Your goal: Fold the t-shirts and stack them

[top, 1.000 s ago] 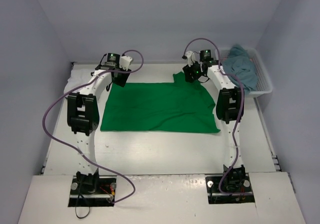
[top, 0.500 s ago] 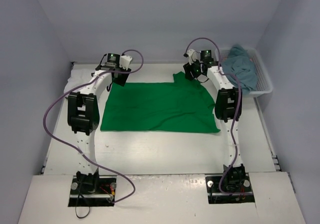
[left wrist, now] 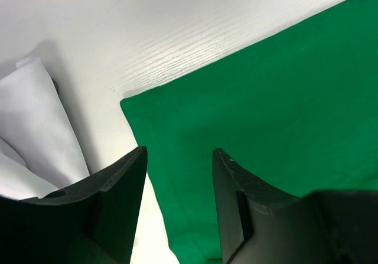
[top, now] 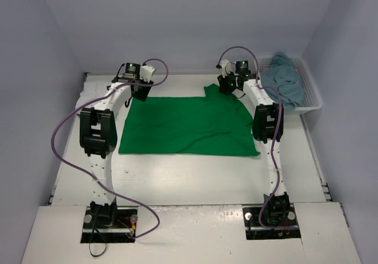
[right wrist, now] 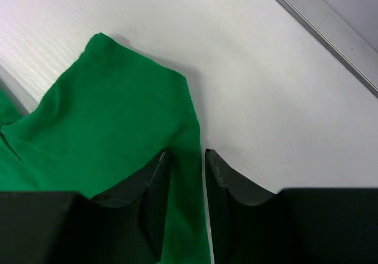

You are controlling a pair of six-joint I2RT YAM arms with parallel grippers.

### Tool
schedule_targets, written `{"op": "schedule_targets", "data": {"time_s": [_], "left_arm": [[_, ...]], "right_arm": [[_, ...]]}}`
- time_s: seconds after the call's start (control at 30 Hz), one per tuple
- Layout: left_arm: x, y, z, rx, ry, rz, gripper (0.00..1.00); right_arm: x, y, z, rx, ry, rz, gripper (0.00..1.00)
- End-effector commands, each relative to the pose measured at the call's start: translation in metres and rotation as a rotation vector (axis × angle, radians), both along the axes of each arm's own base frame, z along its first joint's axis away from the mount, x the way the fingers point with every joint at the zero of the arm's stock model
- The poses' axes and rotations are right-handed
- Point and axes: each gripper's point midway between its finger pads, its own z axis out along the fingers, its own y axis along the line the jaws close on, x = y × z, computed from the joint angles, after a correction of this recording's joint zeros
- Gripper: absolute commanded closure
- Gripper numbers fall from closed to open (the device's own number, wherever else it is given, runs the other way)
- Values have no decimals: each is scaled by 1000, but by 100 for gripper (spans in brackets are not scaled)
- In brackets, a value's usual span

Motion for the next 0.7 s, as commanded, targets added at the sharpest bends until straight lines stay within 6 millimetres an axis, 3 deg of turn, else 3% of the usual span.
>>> {"op": "schedule_targets", "data": {"time_s": [0.0, 0.07, 0.2, 0.5, 0.67], "left_arm": [[16, 3, 22, 2, -74, -3, 57], [17, 3, 21, 5, -70, -1, 57], [23, 2, 16, 6, -65, -1, 57], [38, 9, 12, 53, -77, 3, 57], [53, 11, 13, 63, -106, 13, 54]], "right_arm": [[10, 1, 20, 16, -58, 18, 74], [6, 1, 17, 11, -43, 25, 74], [0, -2, 14, -2, -33, 34, 86], [-10, -4, 13, 4, -4, 32, 99], [-17, -4, 12, 1, 8, 40, 100]]}}
